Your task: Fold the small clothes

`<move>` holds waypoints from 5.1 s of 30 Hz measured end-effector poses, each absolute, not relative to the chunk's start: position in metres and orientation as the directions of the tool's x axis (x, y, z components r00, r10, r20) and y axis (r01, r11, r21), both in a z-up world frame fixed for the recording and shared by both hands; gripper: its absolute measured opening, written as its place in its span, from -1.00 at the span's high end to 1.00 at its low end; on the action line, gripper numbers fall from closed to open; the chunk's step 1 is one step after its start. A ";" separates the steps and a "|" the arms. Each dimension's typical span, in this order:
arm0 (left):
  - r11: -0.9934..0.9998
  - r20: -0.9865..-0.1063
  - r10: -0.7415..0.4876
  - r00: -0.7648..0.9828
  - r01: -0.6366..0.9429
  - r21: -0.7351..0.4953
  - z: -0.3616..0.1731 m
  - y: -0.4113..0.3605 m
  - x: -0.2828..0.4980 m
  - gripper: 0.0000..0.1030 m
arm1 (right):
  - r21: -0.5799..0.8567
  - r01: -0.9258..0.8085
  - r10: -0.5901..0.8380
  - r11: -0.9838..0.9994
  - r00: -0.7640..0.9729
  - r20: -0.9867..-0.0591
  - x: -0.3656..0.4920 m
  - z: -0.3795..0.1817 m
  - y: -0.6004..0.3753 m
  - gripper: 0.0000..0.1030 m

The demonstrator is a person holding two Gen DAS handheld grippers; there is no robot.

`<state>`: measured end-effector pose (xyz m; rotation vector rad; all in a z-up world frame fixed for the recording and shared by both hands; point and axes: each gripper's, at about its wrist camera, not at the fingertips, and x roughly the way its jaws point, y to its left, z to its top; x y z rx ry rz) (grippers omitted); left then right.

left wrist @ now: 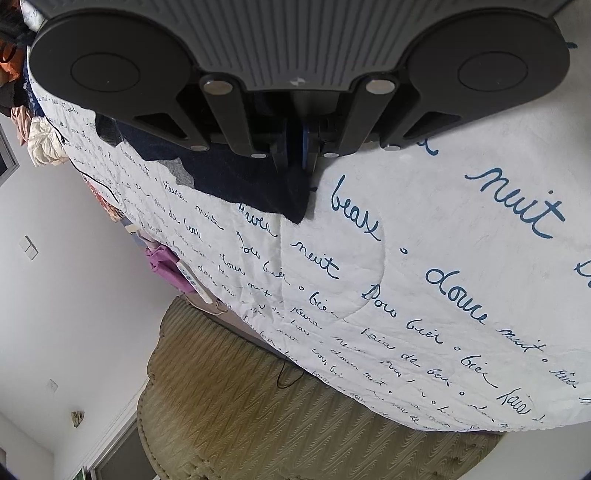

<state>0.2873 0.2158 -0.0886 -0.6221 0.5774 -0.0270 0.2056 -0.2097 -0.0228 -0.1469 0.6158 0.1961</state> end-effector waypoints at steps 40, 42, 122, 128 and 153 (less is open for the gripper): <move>0.774 -0.479 -0.232 0.847 -0.138 -0.617 -0.092 0.224 0.286 0.82 | 0.009 -0.552 0.469 0.834 0.700 -0.538 0.198 -0.002 -0.136 0.27; 0.775 -0.479 -0.231 0.847 -0.138 -0.617 -0.092 0.224 0.286 0.82 | -0.280 -0.522 0.321 0.805 0.782 -0.534 0.191 -0.005 -0.130 0.22; 0.752 -0.499 -0.227 0.837 -0.175 -0.635 -0.086 0.229 0.286 0.81 | 0.399 -0.148 0.379 0.905 0.703 -0.601 0.301 -0.053 -0.246 0.78; 0.862 -0.553 -0.083 0.829 -0.218 -0.457 -0.062 0.206 0.303 -0.56 | 0.444 -0.144 0.405 0.884 0.709 -0.577 0.299 -0.065 -0.252 0.79; 0.988 -0.528 0.106 0.842 -0.150 -0.041 -0.014 0.163 0.260 -0.33 | 0.437 -0.162 0.394 0.884 0.762 -0.514 0.259 -0.029 -0.265 0.21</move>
